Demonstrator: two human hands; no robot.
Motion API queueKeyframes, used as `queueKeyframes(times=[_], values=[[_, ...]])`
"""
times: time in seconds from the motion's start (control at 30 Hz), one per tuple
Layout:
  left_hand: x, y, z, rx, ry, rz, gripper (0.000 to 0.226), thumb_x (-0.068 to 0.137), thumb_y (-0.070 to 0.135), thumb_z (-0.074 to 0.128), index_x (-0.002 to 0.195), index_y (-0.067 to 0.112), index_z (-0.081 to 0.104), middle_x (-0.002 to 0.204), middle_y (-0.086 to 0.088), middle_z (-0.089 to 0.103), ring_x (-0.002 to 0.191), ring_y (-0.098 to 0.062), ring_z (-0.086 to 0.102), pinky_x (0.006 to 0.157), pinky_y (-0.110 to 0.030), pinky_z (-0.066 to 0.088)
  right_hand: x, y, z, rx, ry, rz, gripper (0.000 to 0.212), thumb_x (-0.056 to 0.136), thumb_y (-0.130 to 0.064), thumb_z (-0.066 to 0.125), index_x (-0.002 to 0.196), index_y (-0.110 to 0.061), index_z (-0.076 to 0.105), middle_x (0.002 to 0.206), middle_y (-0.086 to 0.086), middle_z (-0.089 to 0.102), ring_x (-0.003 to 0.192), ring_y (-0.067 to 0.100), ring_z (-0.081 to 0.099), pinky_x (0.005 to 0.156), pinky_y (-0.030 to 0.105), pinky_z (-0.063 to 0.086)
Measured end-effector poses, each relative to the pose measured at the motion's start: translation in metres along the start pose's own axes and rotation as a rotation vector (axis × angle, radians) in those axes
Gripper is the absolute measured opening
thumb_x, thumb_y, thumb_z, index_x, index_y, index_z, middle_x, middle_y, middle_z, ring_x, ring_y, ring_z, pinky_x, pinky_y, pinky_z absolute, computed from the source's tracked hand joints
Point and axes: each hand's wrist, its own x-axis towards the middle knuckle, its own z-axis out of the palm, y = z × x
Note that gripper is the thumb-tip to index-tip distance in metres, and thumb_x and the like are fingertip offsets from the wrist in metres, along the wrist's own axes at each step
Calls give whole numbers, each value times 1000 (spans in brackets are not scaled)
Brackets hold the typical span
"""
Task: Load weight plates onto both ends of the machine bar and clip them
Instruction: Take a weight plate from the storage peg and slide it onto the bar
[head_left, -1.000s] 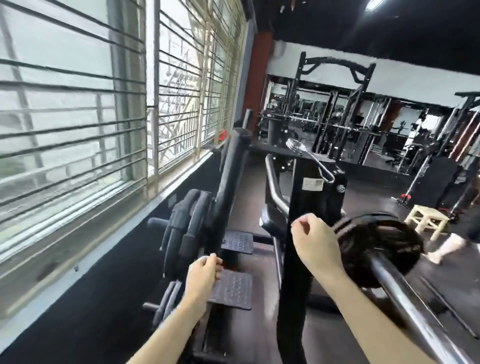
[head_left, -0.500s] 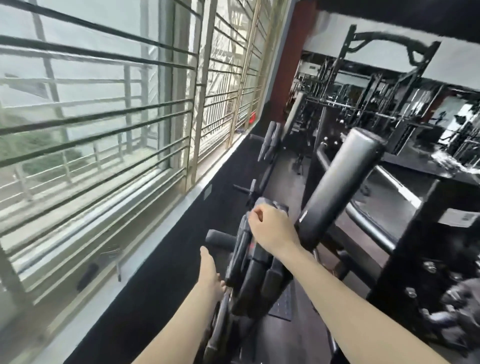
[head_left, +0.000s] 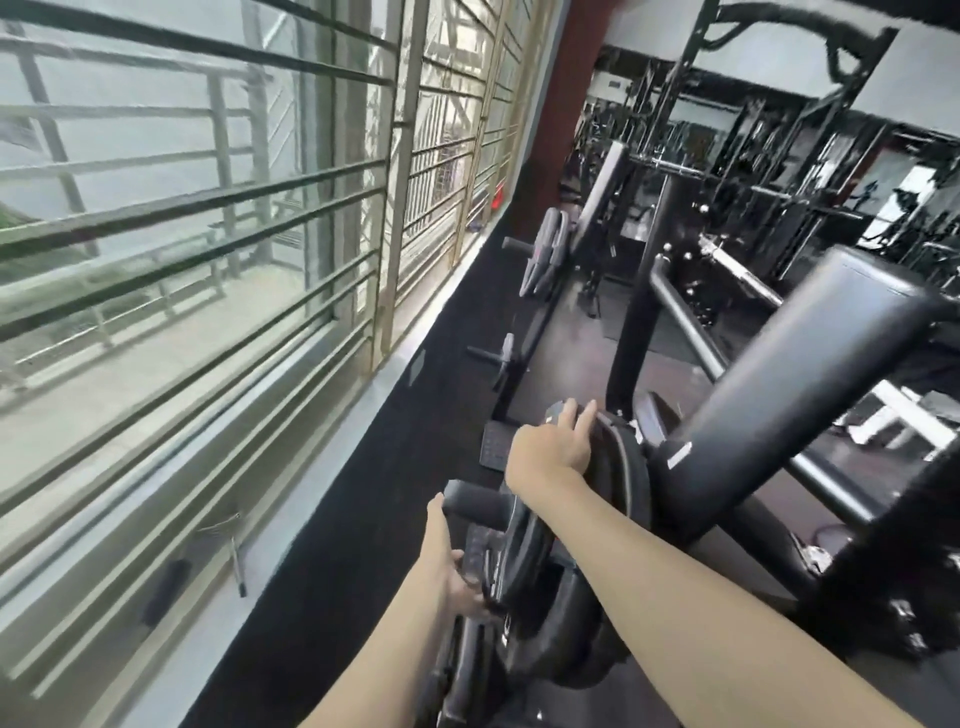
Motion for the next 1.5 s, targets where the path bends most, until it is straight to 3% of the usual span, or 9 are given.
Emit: queueKeyframes(times=[0.07,0.17,0.27,0.43,0.6,0.73,0.87,1.07,1.5], values=[[6,2,-8,31,-19,-22,92,79,78,57,125,-2,50,102,-30,64,77,-43,66,50,-50,57,0,-9,2,-15,32,32,40,96,-24,51,134,-21,63,150,12,53,153,45,6,120,63,-8],[19,7,-23,79,-20,-7,116,71,79,65,152,1,32,140,-25,47,91,-44,60,48,-47,57,0,-22,5,58,95,47,36,95,-12,50,127,-18,66,137,11,63,152,44,14,121,61,-7],[25,14,-31,128,-1,-16,111,66,69,78,143,-3,45,108,-23,63,73,-37,70,52,-49,60,-1,-33,2,358,150,47,34,93,-4,52,124,-9,64,125,12,69,136,39,49,122,54,18],[8,33,-37,151,60,101,55,81,52,76,88,0,62,74,-15,66,58,-33,64,40,-30,53,-14,-41,-11,824,168,-25,23,98,-6,44,114,-6,61,122,16,65,116,38,58,74,36,43],[58,79,-88,-76,207,521,133,27,89,78,129,5,62,110,-10,70,84,-27,69,77,-39,59,-20,-35,-19,1130,141,-17,37,97,-7,46,131,-8,58,132,14,62,124,37,54,94,39,45],[-46,96,-72,-230,206,738,64,83,74,56,100,13,63,68,-4,57,50,-16,49,45,-21,41,-38,-12,-35,1420,215,26,45,85,-26,54,128,-19,65,124,4,70,116,28,63,94,37,51],[-95,89,-34,-175,124,891,43,90,60,58,78,18,60,56,2,44,37,-10,35,37,-17,28,-72,37,-54,1617,381,27,36,83,-52,51,104,-29,68,101,-5,73,99,23,69,91,42,54],[-171,-1,54,47,-109,1043,58,87,70,55,59,19,51,46,4,42,36,-12,35,44,-26,28,-152,154,-27,1707,665,284,63,89,-69,46,112,-13,63,107,5,71,102,30,66,91,48,53],[-226,-380,160,253,-519,662,52,87,68,59,57,26,48,52,6,34,40,-8,29,47,-23,25,-438,434,135,1482,846,556,41,95,-55,54,73,-19,57,66,-3,60,66,19,58,59,33,39]])
